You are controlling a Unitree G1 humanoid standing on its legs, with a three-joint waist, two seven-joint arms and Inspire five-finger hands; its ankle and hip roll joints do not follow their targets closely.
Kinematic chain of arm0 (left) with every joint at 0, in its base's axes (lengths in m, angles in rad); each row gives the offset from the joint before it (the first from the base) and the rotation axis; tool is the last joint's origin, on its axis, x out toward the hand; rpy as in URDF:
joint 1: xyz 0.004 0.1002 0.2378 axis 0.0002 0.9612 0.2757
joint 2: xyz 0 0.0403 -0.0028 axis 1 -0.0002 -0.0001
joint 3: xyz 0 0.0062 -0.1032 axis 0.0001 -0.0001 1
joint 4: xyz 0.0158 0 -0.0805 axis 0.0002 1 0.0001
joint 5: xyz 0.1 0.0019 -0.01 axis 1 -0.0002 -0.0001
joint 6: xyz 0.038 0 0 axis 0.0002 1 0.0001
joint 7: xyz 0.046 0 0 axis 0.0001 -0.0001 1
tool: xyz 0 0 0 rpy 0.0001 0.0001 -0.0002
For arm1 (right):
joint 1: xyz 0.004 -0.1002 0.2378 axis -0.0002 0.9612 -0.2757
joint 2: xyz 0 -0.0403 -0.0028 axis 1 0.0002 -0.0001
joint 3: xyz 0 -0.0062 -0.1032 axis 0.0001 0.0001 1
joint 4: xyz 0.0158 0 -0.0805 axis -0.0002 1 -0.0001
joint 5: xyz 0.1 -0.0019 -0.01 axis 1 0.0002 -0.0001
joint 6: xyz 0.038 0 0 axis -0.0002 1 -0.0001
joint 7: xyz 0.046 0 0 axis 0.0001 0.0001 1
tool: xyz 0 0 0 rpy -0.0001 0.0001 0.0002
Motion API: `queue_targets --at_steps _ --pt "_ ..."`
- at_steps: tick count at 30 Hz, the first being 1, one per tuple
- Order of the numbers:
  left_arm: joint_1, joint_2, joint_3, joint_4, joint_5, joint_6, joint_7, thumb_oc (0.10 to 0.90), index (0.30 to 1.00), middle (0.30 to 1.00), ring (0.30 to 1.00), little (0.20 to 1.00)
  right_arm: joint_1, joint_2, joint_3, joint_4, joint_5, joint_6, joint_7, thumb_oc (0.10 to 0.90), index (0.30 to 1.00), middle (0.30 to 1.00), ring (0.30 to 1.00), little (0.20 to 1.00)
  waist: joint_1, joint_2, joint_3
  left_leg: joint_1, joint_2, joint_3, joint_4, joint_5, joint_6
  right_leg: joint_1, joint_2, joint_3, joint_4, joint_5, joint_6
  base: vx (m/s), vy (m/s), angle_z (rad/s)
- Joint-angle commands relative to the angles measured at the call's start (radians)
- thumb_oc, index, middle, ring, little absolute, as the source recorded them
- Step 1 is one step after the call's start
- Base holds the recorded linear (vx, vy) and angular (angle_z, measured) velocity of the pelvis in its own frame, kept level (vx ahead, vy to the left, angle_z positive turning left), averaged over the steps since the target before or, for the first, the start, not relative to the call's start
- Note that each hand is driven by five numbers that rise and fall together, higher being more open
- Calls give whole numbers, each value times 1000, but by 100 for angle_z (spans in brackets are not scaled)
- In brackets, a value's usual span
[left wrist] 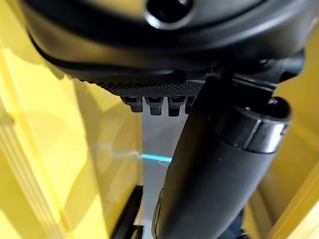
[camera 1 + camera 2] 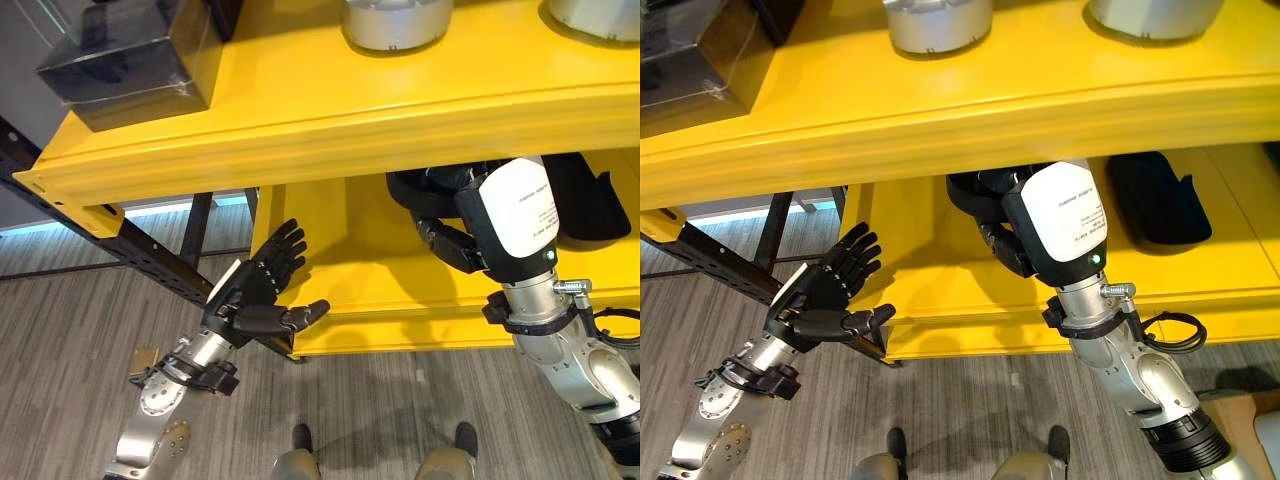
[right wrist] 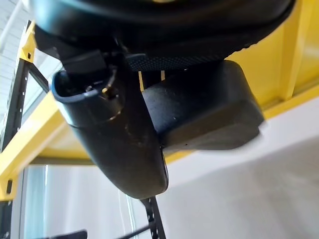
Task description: Move parts from the plastic box to the shelf.
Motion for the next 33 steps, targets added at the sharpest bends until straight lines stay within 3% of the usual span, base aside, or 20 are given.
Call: queue_targets --at_steps 1,6,10,12,14,19,24,33 --pt "-33 -21 -2 -103 -36 -42 -41 900 1000 1000 1000 1000 -124 -13 -40 -174 -2 -48 -30 400 300 300 300 300 -18 5 -132 14 7 34 -60 -43 83 -23 60 -38 -2 -56 -32 19 -56 -1" --pt "-52 -24 -19 -100 -15 -34 -39 900 1000 1000 1000 1000 -203 26 56 -182 -46 -26 19 400 300 300 300 300 27 -11 -121 -13 -1 14 -50 -48 89 -15 60 -66 -19 -49 -26 7 -81 5" --pt "-55 -22 -24 -104 -10 -26 -54 900 1000 1000 1000 1000 -255 30 104 -172 -65 35 54 400 300 300 300 300 55 -15 -105 -43 4 -12 -29 -44 86 -16 68 -78 4 -74 -27 -4 -76 16" --pt "-54 -20 -31 -113 -13 -14 -61 900 1000 1000 1000 1000 -271 29 114 -134 -47 77 76 400 300 300 300 300 65 -15 -95 -53 4 -29 -16 -42 86 -12 73 -77 23 -91 -31 4 -74 16" --pt "-48 -12 -32 -115 -3 -9 -69 900 1000 1000 1000 1000 -273 20 118 -106 -7 77 106 400 300 300 300 300 69 -15 -92 -61 3 -37 -8 -42 86 -8 76 -78 34 -104 -32 17 -58 17" --pt "-44 4 -34 -100 -22 -20 -85 900 1000 1000 1000 1000 -260 -20 147 -64 12 42 203 400 300 300 300 300 66 -10 -70 -83 5 -46 27 -42 88 -16 80 -64 69 -124 -35 17 -17 11" --pt "-78 15 -53 -86 -31 -33 -67 900 1000 1000 1000 1000 -272 -56 165 -12 31 41 203 400 300 300 300 300 53 -4 -33 -124 6 -60 68 -43 89 -47 88 -36 113 -145 -40 -74 -20 2" --pt "-143 12 -65 -98 -21 -61 -30 900 1000 1000 1000 1000 -321 -74 135 75 107 216 232 400 300 300 300 300 21 13 79 -222 2 -81 142 -49 88 -141 95 22 191 -175 -54 -125 -19 -2"
